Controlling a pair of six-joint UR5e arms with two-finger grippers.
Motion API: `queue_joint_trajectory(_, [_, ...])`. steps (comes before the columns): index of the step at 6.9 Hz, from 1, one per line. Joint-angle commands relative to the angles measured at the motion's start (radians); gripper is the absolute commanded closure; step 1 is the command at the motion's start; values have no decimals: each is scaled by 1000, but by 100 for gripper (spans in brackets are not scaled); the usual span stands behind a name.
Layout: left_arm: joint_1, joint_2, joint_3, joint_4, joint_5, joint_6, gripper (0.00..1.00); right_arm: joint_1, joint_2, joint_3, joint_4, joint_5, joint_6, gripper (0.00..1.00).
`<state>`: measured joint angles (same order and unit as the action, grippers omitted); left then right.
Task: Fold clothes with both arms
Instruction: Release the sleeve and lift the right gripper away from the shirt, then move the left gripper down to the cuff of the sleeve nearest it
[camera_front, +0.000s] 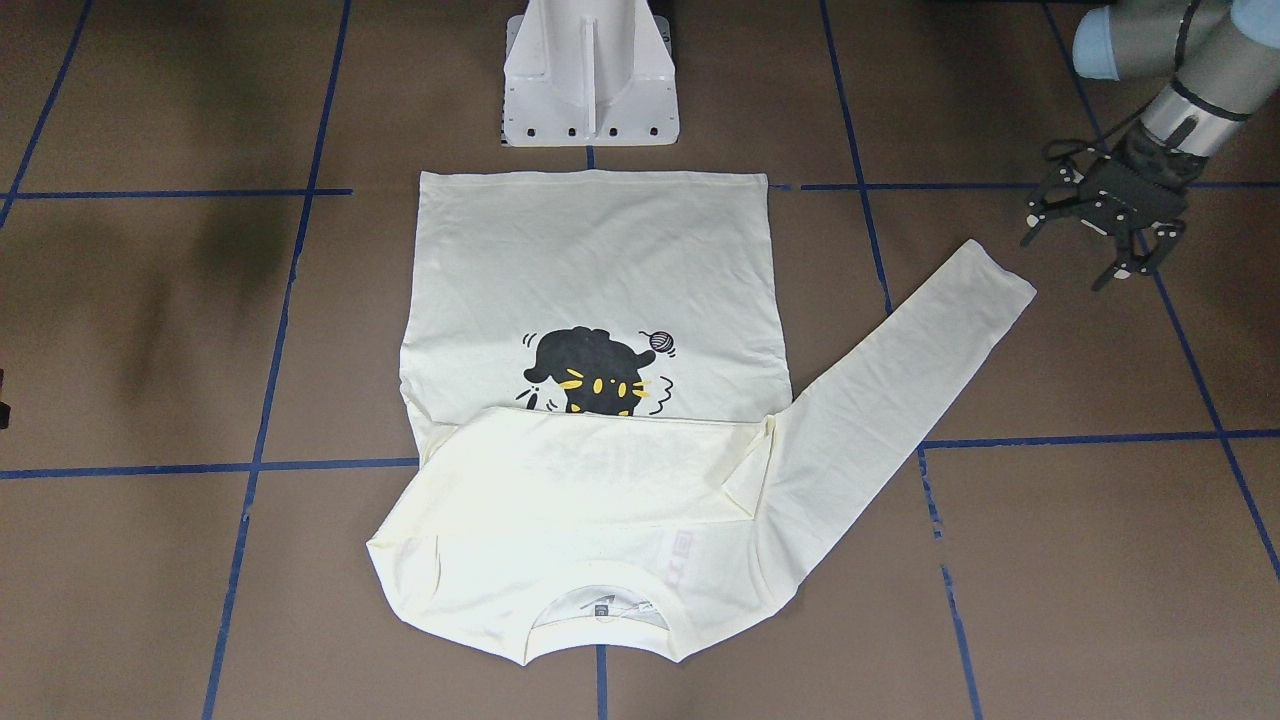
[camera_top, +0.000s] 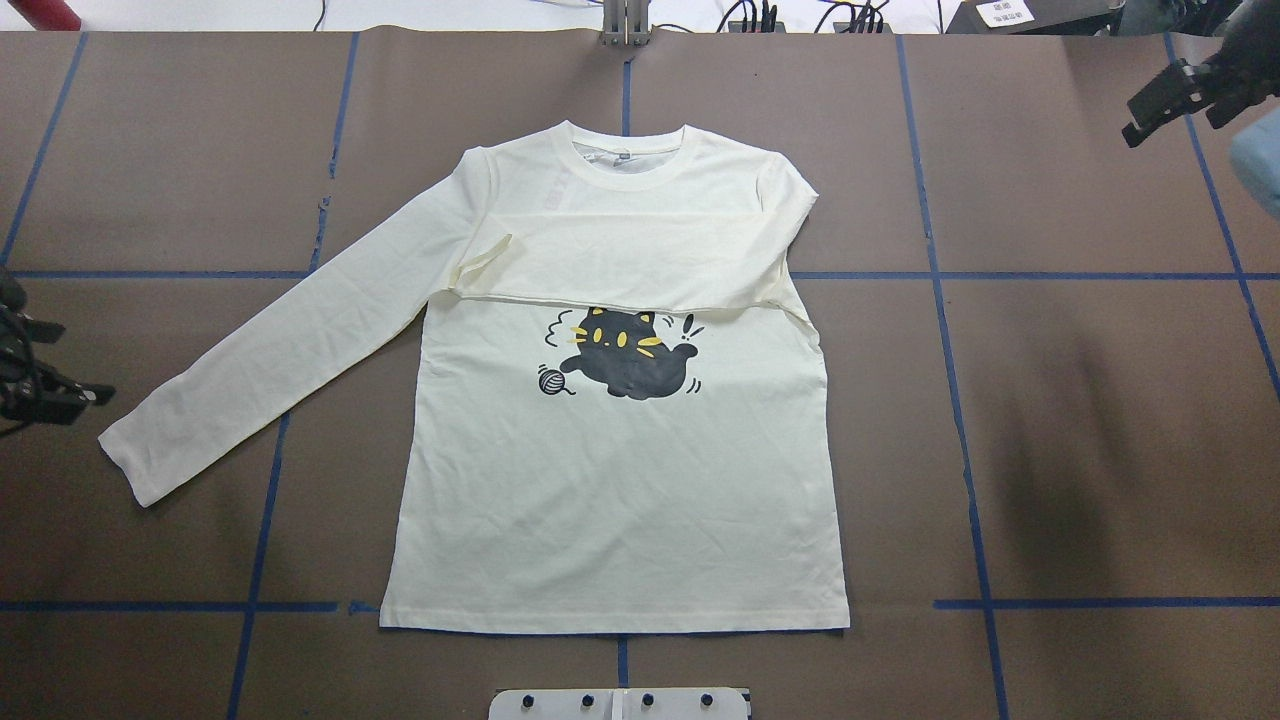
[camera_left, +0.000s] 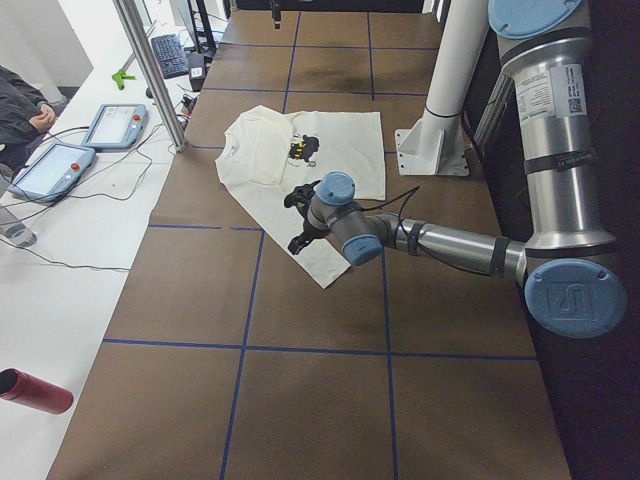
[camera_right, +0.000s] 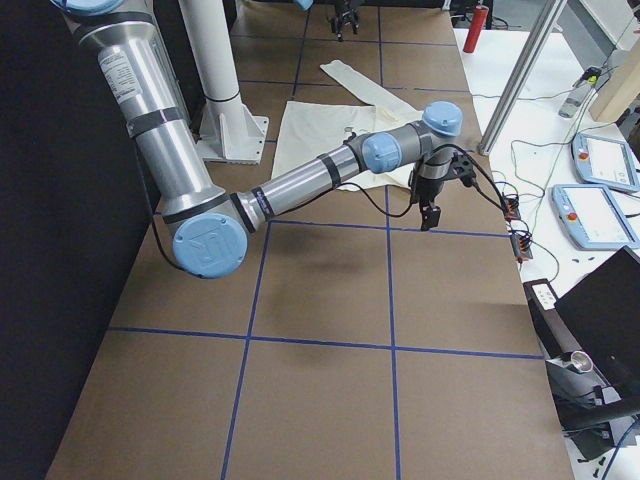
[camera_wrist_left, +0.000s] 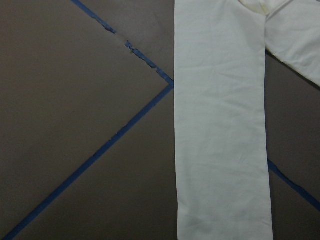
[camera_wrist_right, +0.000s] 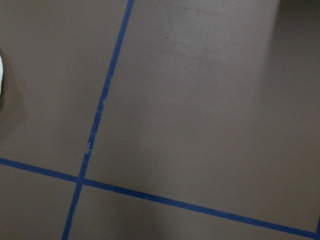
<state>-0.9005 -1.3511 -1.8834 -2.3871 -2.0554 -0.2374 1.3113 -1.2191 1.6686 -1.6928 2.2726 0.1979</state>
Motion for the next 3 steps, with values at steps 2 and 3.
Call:
queue_joint_trajectory(2, [230, 41, 3, -15, 176, -63, 0, 49, -92, 49, 1, 16, -6, 0])
queue_joint_trajectory(3, [277, 47, 9, -14, 228, -63, 0, 52, -97, 52, -1, 16, -6, 0])
